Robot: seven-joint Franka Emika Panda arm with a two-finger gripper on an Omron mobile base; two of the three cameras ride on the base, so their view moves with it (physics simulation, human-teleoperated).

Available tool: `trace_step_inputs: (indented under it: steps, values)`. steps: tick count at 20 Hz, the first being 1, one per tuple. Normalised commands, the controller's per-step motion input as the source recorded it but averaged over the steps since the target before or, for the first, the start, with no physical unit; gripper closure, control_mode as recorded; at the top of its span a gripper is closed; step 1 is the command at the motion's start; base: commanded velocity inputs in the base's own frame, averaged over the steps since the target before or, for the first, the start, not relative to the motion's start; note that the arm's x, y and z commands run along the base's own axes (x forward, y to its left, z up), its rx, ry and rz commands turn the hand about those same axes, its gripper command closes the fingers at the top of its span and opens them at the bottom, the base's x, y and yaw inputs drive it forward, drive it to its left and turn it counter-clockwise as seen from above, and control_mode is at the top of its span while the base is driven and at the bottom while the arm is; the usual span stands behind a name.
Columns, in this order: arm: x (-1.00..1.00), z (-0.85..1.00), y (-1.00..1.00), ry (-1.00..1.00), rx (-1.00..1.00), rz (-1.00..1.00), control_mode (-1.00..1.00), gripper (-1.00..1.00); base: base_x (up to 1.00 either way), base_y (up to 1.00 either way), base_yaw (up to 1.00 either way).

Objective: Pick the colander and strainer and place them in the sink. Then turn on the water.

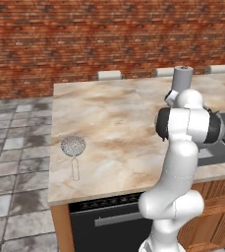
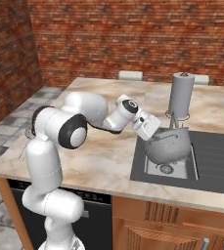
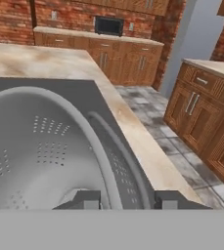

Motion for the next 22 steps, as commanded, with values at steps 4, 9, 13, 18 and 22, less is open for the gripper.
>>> trace_step_inputs:
  steps: [4,9,13,18,22]
  values:
    - [0.0,-0.09,0.0,0.0,-0.01,0.0,-1.0,1.0,0.0,0.0,0.0]
    - [0.0,-0.83,0.0,-0.01,-0.23,0.01,-1.0,1.0,0.0,0.0,0.0]
    - [0.0,-1.0,-0.16,0.0,-0.23,0.02,-1.0,1.0,0.0,0.0,0.0]
    - [0.0,-0.91,0.0,0.0,-0.15,0.0,-1.0,1.0,0.0,0.0,0.0]
    - [0.0,-0.37,0.0,-0.01,-0.06,0.0,-1.0,-1.0,0.0,0.0,0.0]
